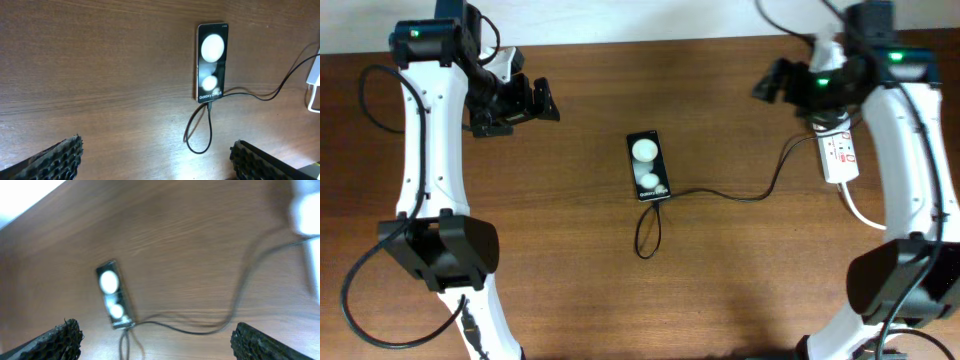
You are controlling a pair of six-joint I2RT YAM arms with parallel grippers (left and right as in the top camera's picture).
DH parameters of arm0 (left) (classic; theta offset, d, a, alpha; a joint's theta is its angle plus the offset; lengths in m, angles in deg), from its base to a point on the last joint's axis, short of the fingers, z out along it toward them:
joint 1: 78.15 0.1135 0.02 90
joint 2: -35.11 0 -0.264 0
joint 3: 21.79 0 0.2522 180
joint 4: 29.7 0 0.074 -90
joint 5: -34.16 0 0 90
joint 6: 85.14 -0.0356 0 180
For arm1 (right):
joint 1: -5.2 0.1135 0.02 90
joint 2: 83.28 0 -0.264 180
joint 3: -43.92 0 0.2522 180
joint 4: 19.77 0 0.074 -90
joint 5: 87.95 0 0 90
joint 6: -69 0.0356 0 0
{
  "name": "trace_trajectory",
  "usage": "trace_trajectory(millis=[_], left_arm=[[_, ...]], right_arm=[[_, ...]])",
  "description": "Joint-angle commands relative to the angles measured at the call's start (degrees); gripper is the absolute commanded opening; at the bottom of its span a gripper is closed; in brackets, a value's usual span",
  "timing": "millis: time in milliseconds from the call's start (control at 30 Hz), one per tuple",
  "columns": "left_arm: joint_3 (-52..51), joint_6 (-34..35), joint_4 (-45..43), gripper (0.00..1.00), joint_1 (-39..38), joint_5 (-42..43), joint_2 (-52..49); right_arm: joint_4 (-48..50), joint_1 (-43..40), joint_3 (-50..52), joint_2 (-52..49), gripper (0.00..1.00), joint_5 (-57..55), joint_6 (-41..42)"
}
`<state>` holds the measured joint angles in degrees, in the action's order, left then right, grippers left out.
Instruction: Plug charger to phone and switch on socket
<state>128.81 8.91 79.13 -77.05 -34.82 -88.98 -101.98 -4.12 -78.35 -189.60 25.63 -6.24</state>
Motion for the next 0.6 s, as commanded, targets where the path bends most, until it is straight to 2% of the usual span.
trace_trajectory(millis=[0, 133, 200, 267, 367, 467, 567], left_arm=[[0.6, -0.9, -0.2, 0.99, 0.1, 0.7, 0.4], [0.6, -0.9, -0.9, 0.99, 0.1, 0.7, 0.4], [0.6, -0.9, -0.9, 0.99, 0.1, 0.7, 0.4], [0.6, -0.9, -0.9, 0.99, 0.1, 0.7, 0.4], [0.6, -0.9, -0.9, 0.99, 0.1, 0.7, 0.4], [0.6, -0.9, -0.9, 0.99, 0.1, 0.7, 0.4], [0.6, -0.9, -1.1, 0.99, 0.1, 0.7, 0.4]], right_arm=[[-3.5, -9.3, -1.0, 0.9, 0.99, 0.2, -8.0], [-5.9, -21.2, -1.1, 0.2, 0.99, 5.8, -16.3], [-7.6, -23.7, -2.0, -2.7, 0.99, 7.9, -19.3], [-12.9, -23.6, -9.3, -10.3, 0.99, 6.7, -23.0], [-21.7, -23.7, -27.3, -23.5, 0.99, 1.2, -25.1], [-19.2, -23.7, -29.2, -28.3, 0.99, 1.3, -25.2], [-11.5, -22.9, -29.0, -30.6, 0.99, 1.7, -26.6]])
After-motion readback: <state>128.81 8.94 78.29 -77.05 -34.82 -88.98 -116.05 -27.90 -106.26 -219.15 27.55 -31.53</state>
